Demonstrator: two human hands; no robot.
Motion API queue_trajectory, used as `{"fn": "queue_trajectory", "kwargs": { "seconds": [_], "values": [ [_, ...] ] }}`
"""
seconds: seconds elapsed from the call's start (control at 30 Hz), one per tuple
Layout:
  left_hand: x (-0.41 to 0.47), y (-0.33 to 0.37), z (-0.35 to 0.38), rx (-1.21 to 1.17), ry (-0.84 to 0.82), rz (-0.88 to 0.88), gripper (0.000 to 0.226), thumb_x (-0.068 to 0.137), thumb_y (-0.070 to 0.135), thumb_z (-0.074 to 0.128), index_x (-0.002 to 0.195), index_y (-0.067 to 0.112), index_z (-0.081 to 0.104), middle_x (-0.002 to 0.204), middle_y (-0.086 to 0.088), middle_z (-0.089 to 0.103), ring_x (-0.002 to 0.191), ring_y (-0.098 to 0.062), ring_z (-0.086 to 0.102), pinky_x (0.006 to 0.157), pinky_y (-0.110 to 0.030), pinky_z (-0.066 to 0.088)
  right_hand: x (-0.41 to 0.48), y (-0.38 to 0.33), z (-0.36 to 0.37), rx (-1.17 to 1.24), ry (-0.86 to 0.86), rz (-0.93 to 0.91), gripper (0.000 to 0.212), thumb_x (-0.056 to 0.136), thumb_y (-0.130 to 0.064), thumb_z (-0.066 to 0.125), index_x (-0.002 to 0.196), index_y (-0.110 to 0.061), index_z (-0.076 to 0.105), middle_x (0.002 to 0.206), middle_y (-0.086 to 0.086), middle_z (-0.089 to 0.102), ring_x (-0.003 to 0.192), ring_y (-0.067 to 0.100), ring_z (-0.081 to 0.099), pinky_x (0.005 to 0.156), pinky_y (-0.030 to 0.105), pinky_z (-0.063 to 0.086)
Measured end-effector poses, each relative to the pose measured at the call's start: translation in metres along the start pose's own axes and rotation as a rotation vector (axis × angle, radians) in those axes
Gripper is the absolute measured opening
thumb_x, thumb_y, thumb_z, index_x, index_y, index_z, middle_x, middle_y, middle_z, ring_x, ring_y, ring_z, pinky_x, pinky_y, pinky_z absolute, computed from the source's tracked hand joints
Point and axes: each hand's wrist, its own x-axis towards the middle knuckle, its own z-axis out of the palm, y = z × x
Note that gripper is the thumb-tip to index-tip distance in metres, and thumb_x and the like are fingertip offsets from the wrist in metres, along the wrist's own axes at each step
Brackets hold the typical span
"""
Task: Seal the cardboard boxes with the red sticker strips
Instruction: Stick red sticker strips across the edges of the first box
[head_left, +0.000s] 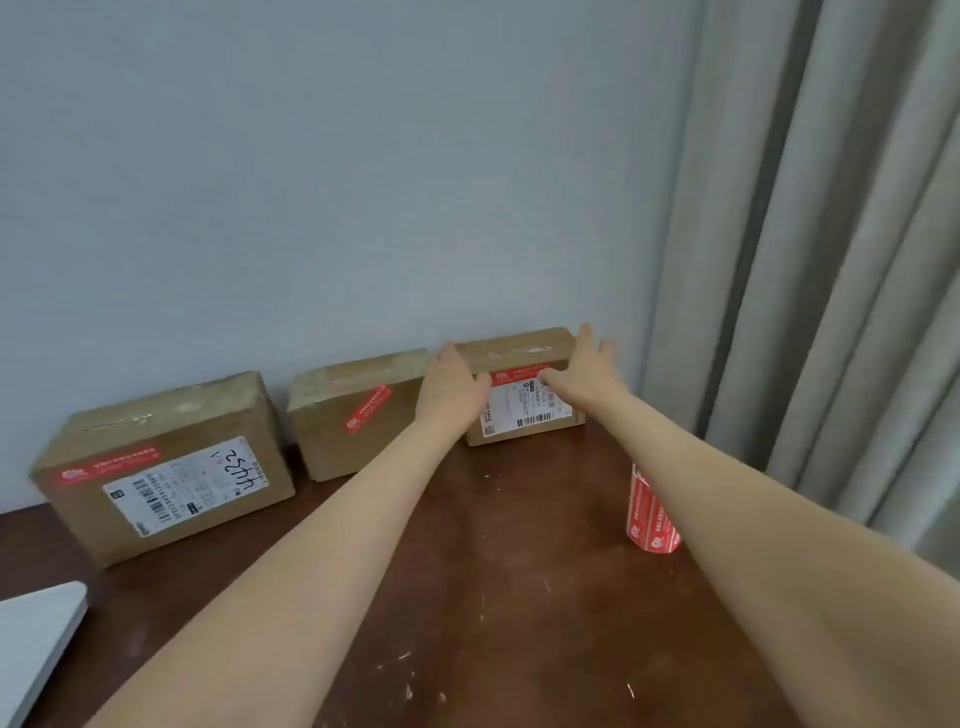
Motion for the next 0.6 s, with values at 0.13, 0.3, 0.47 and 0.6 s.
{"fn": "queue_trajectory", "kwargs": {
  "seconds": [0.13,0.3,0.47,0.6],
  "values": [
    [0.015,0.001,0.006,-0.060,-0.019,-0.066,0.051,0.093,0.019,0.050,0.137,0.001,0.032,0.137,-0.015,0.045,0.123,-0.029,0.046,0.087,-0.032,0.038,0.016,0.000,0.004,0.105,-0.006,0.081,0.097,0.081,-0.030,0.067,0.152,-0.019,0.003,0.157,0.017,0.003,0.143,0.035,0.020,0.113,0.043,0.026],
    [0.016,-0.003,0.017,-0.086,-0.042,-0.082,0.055,0.092,0.019,0.053,0.140,0.005,0.029,0.121,-0.013,0.057,0.101,-0.025,0.057,0.075,-0.028,0.041,0.016,0.002,0.012,0.176,-0.034,0.063,0.072,0.076,-0.037,0.069,0.139,-0.018,0.039,0.135,0.010,0.043,0.112,0.025,0.052,0.095,0.034,0.042],
    [-0.002,0.005,0.010,-0.082,-0.023,-0.060,0.055,0.091,0.021,0.053,0.140,0.006,0.031,0.133,-0.013,0.048,0.111,-0.024,0.052,0.080,-0.026,0.037,0.002,0.001,0.008,0.084,0.069,0.050,0.059,0.087,-0.046,0.054,0.134,-0.011,0.043,0.132,0.014,0.041,0.090,0.023,0.046,0.073,0.032,0.040],
    [-0.026,0.010,-0.009,-0.073,-0.017,-0.069,0.064,0.092,0.024,0.052,0.146,0.008,0.023,0.145,-0.017,0.034,0.112,-0.026,0.051,0.081,-0.026,0.035,-0.030,-0.011,-0.003,0.037,0.124,0.089,0.053,0.098,-0.045,0.038,0.134,-0.006,0.040,0.135,0.019,0.037,0.105,0.035,0.054,0.085,0.037,0.041]
  ]
}}
